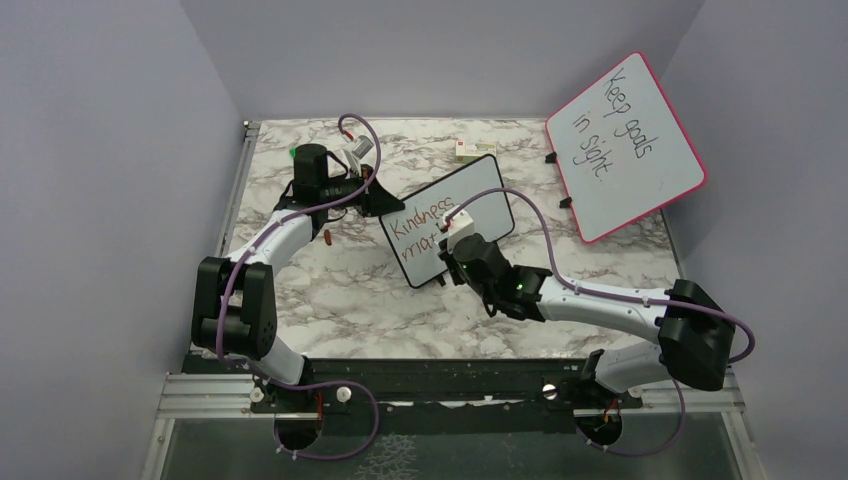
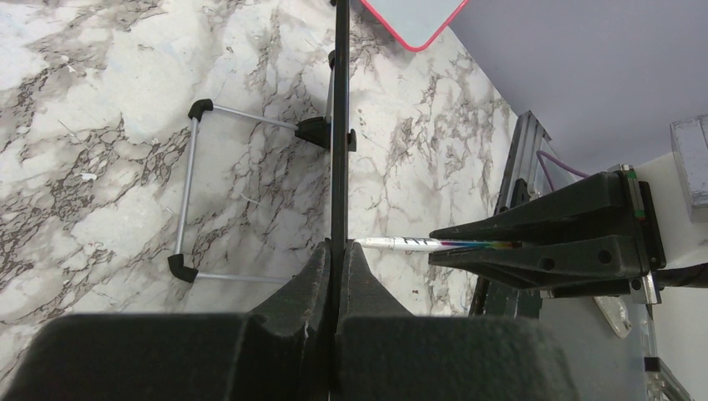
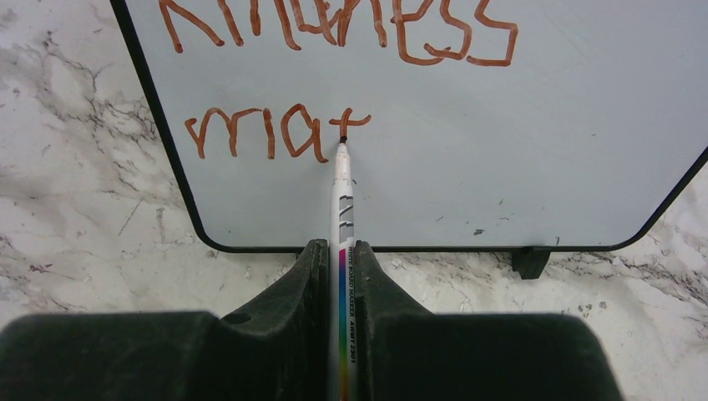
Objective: Write a sentence on the whiteboard
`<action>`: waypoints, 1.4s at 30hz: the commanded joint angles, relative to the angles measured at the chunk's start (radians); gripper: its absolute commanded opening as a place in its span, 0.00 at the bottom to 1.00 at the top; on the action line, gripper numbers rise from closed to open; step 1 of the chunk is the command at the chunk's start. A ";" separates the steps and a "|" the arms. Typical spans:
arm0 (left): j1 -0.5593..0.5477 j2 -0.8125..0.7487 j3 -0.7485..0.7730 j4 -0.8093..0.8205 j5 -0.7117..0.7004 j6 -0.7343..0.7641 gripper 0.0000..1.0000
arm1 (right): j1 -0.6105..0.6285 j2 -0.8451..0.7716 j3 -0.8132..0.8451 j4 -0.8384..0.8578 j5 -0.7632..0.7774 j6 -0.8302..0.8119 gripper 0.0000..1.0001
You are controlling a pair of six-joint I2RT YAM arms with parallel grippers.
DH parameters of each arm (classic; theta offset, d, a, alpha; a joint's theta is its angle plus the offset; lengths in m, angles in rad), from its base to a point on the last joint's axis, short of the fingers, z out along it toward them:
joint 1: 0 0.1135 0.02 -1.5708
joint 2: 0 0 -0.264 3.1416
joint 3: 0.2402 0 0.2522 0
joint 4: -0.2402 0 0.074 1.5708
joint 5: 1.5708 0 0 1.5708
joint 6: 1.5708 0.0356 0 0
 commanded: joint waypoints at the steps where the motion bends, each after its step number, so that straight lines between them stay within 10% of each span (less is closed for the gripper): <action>1: -0.001 -0.002 -0.002 -0.073 -0.023 0.016 0.00 | -0.004 0.013 0.002 -0.054 -0.026 0.020 0.01; 42: -0.001 -0.003 -0.002 -0.072 -0.018 0.018 0.00 | -0.005 -0.030 -0.004 0.022 0.073 -0.023 0.01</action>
